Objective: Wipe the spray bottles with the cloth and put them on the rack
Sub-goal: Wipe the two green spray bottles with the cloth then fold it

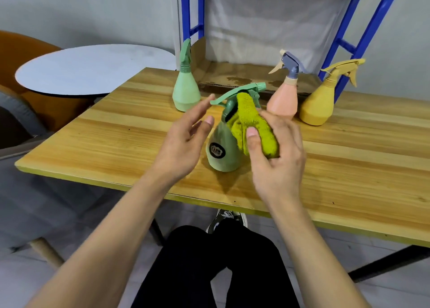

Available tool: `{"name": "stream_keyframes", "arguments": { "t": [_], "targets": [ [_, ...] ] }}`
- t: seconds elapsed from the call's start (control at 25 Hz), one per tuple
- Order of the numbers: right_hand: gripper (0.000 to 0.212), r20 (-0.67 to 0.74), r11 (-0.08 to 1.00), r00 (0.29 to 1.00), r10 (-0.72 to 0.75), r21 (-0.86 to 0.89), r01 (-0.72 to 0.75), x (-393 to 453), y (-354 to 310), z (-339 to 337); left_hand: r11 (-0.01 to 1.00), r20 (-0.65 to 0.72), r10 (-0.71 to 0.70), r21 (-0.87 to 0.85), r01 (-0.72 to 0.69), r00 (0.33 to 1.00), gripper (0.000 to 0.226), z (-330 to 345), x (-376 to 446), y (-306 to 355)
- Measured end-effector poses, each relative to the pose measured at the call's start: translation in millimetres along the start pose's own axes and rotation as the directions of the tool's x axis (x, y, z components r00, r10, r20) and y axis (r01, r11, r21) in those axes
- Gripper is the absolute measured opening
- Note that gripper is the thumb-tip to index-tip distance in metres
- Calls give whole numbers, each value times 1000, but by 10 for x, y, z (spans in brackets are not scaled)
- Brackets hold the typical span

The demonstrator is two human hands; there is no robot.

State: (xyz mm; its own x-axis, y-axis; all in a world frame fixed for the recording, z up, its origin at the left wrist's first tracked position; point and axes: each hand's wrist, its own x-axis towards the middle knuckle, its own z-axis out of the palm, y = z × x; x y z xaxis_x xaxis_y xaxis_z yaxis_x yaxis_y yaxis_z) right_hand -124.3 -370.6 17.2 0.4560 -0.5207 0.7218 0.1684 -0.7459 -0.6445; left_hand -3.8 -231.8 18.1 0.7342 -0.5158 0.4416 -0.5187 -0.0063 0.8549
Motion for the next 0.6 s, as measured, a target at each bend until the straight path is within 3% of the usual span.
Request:
{"name": "stream_keyframes", "arguments": {
  "t": [0.16, 0.36, 0.52, 0.6],
  "targets": [
    [29, 123, 996, 989, 87, 1, -87, -39, 73, 196, 1000, 33, -12, 10, 12, 999, 32, -9, 75, 5],
    [28, 76, 977, 977, 201, 60, -205, -32, 96, 160, 1000, 65, 11, -29, -9, 998, 40, -1, 86, -50],
    [30, 177, 957, 953, 245, 112, -267, 58, 66, 196, 1000, 84, 9, -4, -9, 996, 48, 89, 30, -9],
    [26, 238, 955, 930, 280, 28, -295, 87, 145, 136, 1000, 74, -8, -17, 9, 997, 47, 90, 38, -2]
  ]
}}
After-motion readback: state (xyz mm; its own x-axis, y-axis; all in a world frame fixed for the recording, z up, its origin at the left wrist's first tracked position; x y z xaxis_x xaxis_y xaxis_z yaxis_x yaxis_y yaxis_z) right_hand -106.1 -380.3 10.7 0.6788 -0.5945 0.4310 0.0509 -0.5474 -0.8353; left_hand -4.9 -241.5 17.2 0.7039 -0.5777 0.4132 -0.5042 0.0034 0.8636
